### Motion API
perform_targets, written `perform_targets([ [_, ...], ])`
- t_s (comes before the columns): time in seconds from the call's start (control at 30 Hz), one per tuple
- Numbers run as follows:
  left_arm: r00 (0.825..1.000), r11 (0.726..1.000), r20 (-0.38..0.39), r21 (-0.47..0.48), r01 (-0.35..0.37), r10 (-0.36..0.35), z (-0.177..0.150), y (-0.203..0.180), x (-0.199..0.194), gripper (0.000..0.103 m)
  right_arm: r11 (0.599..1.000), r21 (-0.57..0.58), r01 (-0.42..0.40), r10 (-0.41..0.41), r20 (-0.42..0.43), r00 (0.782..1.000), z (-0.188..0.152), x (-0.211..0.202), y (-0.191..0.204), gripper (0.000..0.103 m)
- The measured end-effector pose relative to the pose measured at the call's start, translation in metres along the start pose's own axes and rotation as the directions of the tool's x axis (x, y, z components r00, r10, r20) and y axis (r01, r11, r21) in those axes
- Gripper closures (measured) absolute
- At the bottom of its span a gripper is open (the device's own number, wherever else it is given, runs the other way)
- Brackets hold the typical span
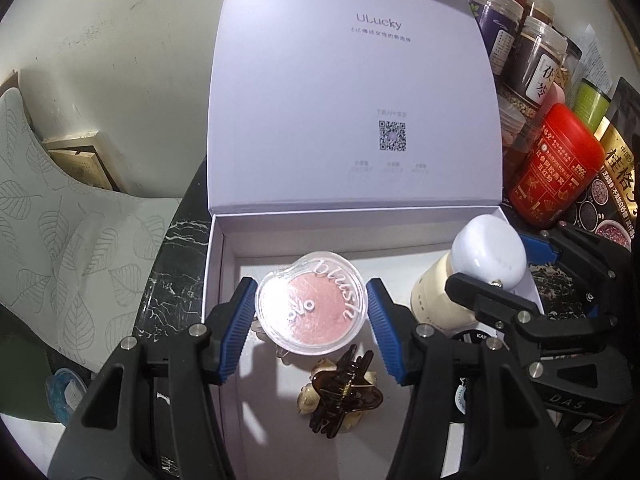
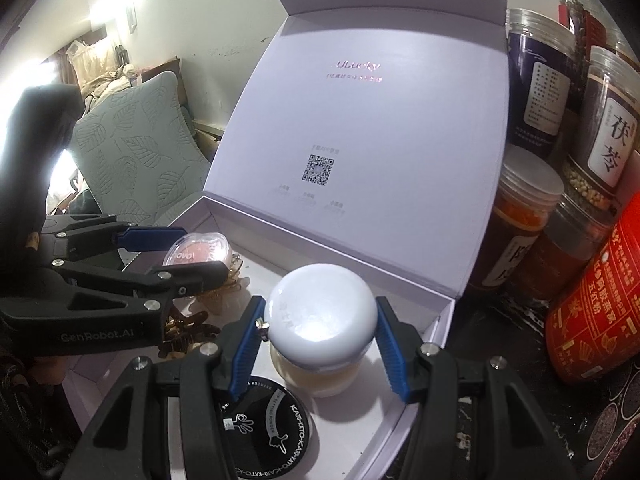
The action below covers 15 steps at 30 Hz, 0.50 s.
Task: Organize objects
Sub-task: 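Lower the blush compact into the box and open the left tool while the right tool releases the dome item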
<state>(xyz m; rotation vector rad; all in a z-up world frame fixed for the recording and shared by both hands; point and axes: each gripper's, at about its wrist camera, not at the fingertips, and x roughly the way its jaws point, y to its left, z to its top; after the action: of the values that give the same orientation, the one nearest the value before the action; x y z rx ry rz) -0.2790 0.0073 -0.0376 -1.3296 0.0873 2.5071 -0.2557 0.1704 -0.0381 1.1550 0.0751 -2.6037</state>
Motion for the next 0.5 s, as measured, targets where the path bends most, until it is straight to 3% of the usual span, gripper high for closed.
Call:
perform_targets([
  [0.5, 1.000, 1.000, -0.012, -0.006, 0.010, -0.010, 0.0008, 0.0031, 0.0035, 0.048, 1.000, -0.003, -0.005, 0.005, -0.015, 1.000, -0.0007, 0.0042, 0.0006, 0.048],
])
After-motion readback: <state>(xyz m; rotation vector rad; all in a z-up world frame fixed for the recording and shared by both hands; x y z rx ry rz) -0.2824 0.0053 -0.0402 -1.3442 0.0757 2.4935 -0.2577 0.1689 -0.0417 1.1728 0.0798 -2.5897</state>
